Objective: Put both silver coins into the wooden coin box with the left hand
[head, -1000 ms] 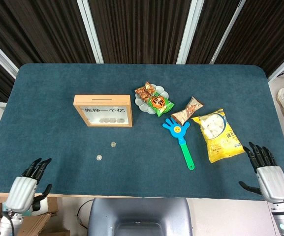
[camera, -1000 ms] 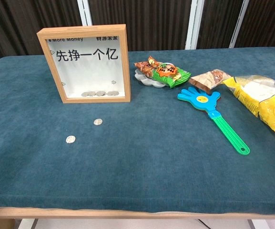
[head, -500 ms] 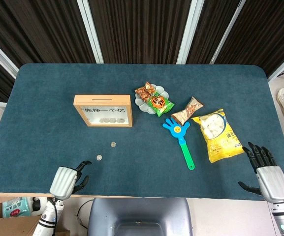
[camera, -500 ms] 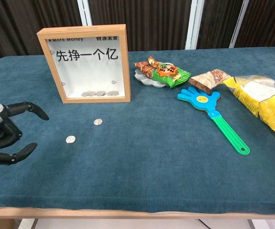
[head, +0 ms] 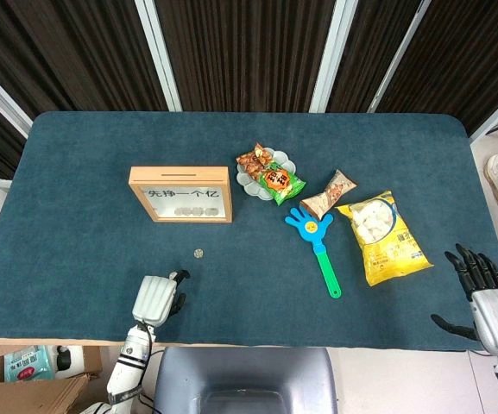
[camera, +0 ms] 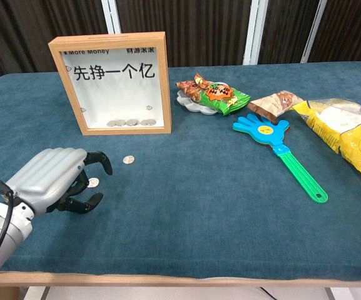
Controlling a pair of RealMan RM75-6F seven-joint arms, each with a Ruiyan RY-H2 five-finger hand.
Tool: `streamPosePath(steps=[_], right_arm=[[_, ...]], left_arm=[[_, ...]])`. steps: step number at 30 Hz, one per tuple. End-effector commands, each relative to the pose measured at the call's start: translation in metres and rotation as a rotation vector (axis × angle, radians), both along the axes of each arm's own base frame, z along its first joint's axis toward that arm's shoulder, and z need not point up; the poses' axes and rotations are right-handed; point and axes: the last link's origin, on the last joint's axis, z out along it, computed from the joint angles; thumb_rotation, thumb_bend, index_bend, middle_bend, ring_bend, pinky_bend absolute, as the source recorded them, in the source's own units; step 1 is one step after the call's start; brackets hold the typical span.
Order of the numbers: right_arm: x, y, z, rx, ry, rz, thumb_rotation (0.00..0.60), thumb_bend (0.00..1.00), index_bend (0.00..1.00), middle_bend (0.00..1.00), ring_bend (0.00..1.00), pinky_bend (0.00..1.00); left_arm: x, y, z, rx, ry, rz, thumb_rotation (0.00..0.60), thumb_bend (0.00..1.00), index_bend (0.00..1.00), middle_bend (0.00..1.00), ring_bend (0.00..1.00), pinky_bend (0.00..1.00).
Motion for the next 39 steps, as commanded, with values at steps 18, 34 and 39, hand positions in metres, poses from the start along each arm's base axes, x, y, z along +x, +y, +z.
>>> streamPosePath(steps=[18,34,39], right_arm=[[0.000,0.001,0.001,0.001,0.000,0.002,0.600,0.15,0.00,0.00,0.00,0.00],[0.000,0.002,0.001,0.001,0.000,0.004,0.600,0.15,0.00,0.00,0.00,0.00],[0.000,0.001,0.001,0.002,0.001,0.004,0.600,0.15,0.00,0.00,0.00,0.00]], left_arm=[[-0.016,0.014,-0.006,0.036,0.079,0.067,0.600,0.35,0.42,1.00,1.00,1.00],[-0.020,0.017,-0.008,0.039,0.124,0.098,0.600,0.35,0.42,1.00,1.00,1.00],[-0.020,0.019,-0.008,0.048,0.139,0.108,0.600,0.36,0.42,1.00,1.00,1.00]])
